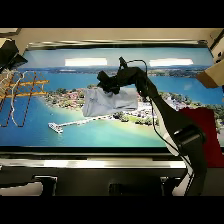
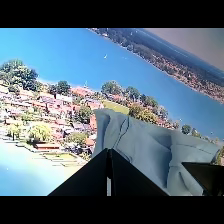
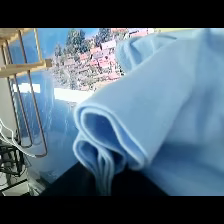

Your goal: Fold the clothes and pants, and hang the long-sleeved shirts on hangers.

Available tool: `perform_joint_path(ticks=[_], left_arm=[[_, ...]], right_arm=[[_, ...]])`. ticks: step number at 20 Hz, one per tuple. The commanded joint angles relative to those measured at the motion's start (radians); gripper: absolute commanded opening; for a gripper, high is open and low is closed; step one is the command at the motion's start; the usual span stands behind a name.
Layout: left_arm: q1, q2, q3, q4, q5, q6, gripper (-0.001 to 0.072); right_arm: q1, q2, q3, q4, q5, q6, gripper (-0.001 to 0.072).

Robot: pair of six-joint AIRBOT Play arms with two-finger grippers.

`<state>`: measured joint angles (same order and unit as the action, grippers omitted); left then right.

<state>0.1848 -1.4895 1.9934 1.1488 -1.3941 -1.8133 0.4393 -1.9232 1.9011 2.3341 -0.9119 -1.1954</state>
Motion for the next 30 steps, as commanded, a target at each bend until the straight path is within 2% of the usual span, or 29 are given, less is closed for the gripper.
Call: perform_joint_path(ticks=[1, 2, 5, 7, 8, 9, 14, 16, 19, 20, 21, 25, 30], left_arm=[[0.001, 0.0, -0.003, 0.0, -0.001, 0.011, 0.0019], [0.001, 0.0, -0.003, 0.001, -0.002, 0.011, 0.0019], [0.001, 0.0, -0.003, 0.001, -0.002, 0.011, 0.0019], [0.001, 0.0, -0.003, 0.001, -0.002, 0.011, 0.0019], [0.0, 0.0, -0.003, 0.0, -0.002, 0.011, 0.0019], [0.0, 0.0, -0.003, 0.0, -0.002, 0.011, 0.0019], [0.0, 0.0, -0.003, 0.0, -0.002, 0.011, 0.0019], [0.0, 0.0, -0.003, 0.0, -0.002, 0.011, 0.0019], [0.0, 0.0, -0.003, 0.001, -0.003, 0.011, 0.0019], [0.001, 0.0, -0.003, 0.001, -0.005, 0.011, 0.0019], [0.001, 0.0, -0.003, 0.001, -0.006, 0.011, 0.0019], [0.0, 0.0, -0.003, 0.0, -0.012, 0.011, 0.0019], [0.0, -0.001, -0.011, 0.001, -0.012, 0.011, 0.002]], right_arm=[[0.032, -0.021, 0.001, 0.001, 0.032, 0.007, 0.0054], [0.04, -0.025, 0.001, 0.002, 0.051, 0.008, 0.0106], [0.047, -0.019, 0.001, 0.04, 0.098, 0.031, 0.0434], [0.047, -0.002, 0.001, 0.061, 0.091, 0.03, 0.0451], [0.047, 0.011, 0.001, 0.061, 0.081, 0.029, 0.0483], [0.047, 0.029, 0.001, 0.058, 0.075, 0.028, 0.0558], [-0.016, 0.117, 0.001, 0.01, 0.027, -0.015, 0.0562], [-0.116, 0.151, 0.001, -0.043, -0.073, -0.036, 0.0563], [-0.347, 0.155, -0.002, -0.069, -0.291, -0.153, 0.0571], [-0.418, 0.149, -0.011, -0.067, -0.341, -0.192, 0.0606], [-0.488, 0.14, -0.031, -0.059, -0.375, -0.236, 0.0606], [-0.634, 0.058, -0.127, 0.056, -0.415, -0.398, 0.0605], [-0.604, -0.1, -0.144, 0.156, -0.423, -0.523, 0.0594]])
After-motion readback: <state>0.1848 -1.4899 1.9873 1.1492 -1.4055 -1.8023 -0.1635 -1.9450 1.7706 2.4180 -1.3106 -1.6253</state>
